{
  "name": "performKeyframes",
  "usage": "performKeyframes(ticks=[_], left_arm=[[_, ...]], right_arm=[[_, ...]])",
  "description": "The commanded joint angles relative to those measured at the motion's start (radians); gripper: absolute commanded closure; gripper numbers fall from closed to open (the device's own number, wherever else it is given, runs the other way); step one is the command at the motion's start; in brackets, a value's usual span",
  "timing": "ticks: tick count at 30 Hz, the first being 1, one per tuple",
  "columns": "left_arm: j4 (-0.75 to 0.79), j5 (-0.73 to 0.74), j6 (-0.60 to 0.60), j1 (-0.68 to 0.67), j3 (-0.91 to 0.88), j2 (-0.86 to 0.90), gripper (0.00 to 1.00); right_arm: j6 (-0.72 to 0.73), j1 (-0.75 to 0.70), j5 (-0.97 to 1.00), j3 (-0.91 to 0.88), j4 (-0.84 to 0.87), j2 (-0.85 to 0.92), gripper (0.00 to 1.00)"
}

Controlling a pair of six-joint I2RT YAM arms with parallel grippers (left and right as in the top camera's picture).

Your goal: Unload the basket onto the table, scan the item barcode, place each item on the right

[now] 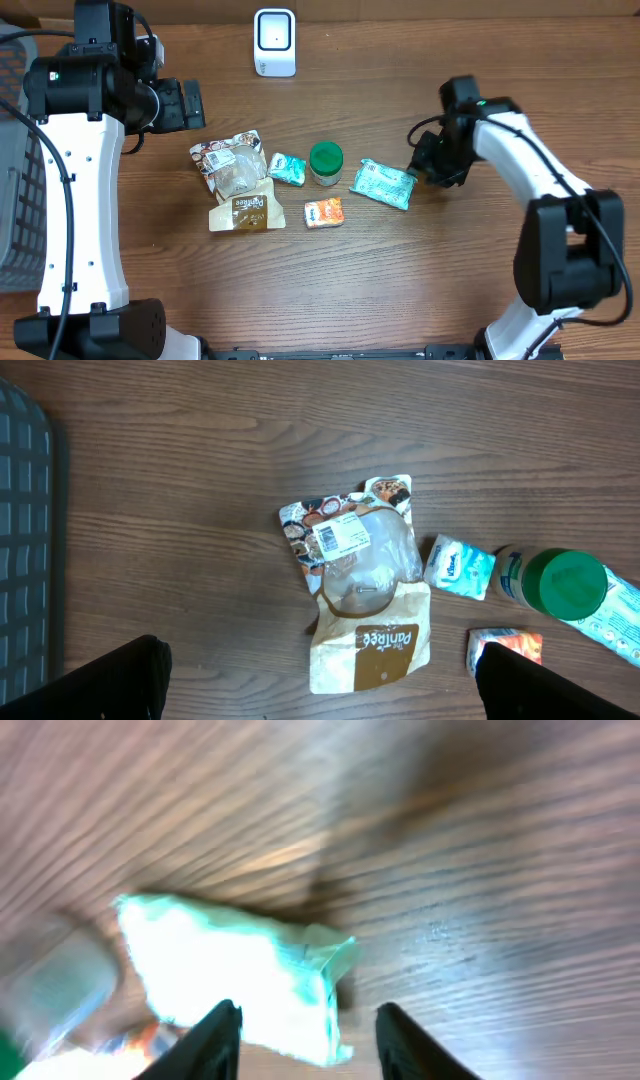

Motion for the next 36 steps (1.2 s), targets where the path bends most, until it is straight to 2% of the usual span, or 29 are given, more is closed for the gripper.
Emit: performKeyframes(ticks=[1,6,11,15,21,27,29,31,33,36], left_arm=[[0.001,-0.003,0.018,0.000,0.013,0.003,0.00],[0.001,-0.003,0.018,0.000,0.013,0.003,0.01],[0.001,-0.003,0.018,0.000,0.013,0.003,0.00],[0.001,-0.003,0.018,0.000,0.013,0.003,0.00],[0.001,-0.003,0.018,0.000,0.013,0.003,0.01],[0.001,-0.003,0.018,0.000,0.013,0.003,0.00],[0.001,-0.003,0.018,0.000,0.013,0.003,0.01],[0.001,-0.003,0.018,0.000,0.013,0.003,0.00],[0.001,-0.003,0.018,0.000,0.013,0.003,0.00],[0.001,-0.003,0.018,0.000,0.013,0.003,0.00]], right_arm=[[-0.202,-0.064,-0.118,0.021,-0.034,-0.041,0.55],[-0.266,-0.099,-0.282,-0.074,-0.028,-0.040,0.54],[-0.255,-0.079,-0.358,-0.195,0.080,-0.040,0.54],[-0.182,-0.076,-0.356,-0.290,0.220,-0.039,0.54],[-0.031,-0.059,-0.360,-0.437,0.536,-0.029,0.54],[0.035,0.002,-0.366,-0.458,0.645,-0.013,0.55],[0.059,0.014,-0.356,-0.458,0.653,-0.013,0.64],[0.079,0.015,-0.346,-0.458,0.656,-0.013,0.80],[0.081,0.013,-0.346,-0.457,0.661,-0.013,0.92],[0.080,0.012,-0.354,-0.453,0.671,-0.013,0.96]])
